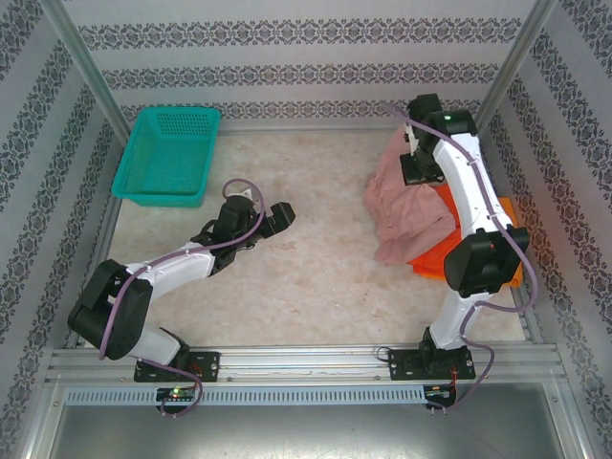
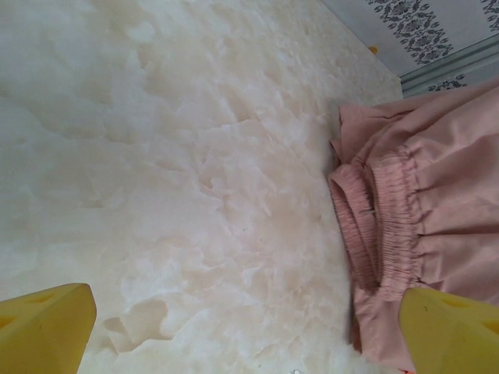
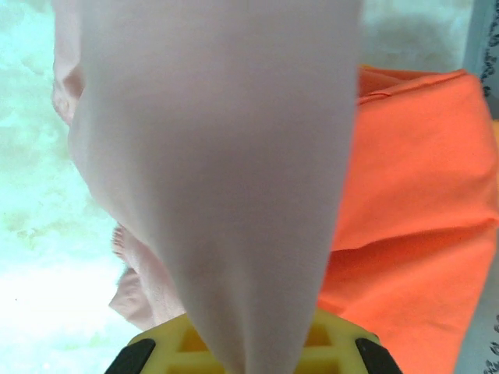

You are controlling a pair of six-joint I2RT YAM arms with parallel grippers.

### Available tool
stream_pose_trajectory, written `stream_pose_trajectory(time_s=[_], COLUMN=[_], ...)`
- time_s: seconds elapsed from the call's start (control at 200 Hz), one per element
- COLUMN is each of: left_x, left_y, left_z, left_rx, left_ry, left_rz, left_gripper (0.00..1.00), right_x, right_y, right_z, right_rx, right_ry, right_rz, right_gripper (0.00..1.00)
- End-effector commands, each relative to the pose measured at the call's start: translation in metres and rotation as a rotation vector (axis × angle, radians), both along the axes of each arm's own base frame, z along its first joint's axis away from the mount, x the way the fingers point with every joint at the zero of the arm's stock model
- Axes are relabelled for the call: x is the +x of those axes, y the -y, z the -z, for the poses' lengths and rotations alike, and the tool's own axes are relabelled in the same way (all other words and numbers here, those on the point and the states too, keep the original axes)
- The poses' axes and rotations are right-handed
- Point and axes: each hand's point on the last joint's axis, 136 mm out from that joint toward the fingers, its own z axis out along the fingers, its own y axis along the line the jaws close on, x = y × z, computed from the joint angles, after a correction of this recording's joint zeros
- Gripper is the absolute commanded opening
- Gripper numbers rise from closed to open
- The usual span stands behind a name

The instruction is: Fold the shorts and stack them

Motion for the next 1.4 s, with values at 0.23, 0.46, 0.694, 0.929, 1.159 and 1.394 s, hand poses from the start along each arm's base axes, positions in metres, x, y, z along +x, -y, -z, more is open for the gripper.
stream_pose_trajectory(time_s=[0.23,0.46,0.694,0.929,1.159,1.394], left_x=[-0.001,0.0,-0.002,-0.008,-0.014,-0.023], left_y=[-0.002,0.0,-0.001,-0.004,-0.025,-0.058], left_z=[-0.003,0.001,0.007,0.013,-0.006,-0.028], left_rx=[0.014,0.017,0.027,0.038,0.105,0.2], left_ry=[0.016,0.004,-0.01,-0.024,0.034,0.101], left_rz=[-0.004,-0.001,0.004,0.009,-0.042,-0.113], left_gripper=[1.0,1.0,1.0,1.0,1.0,1.0], right_x=[-0.022,-0.024,-0.018,-0.019,-0.004,0.006], right_y=[0.047,0.096,0.153,0.21,0.168,0.017], right_z=[-0.066,-0.057,-0.03,-0.015,-0.028,0.003], right_rx=[-0.064,-0.172,-0.339,-0.6,-0.248,0.492], right_ry=[0.113,0.082,0.048,0.038,0.202,0.291], right_rz=[0.074,0.159,0.237,0.286,0.384,0.238], right_gripper=[0.0,0.0,0.0,0.28,0.92,0.97])
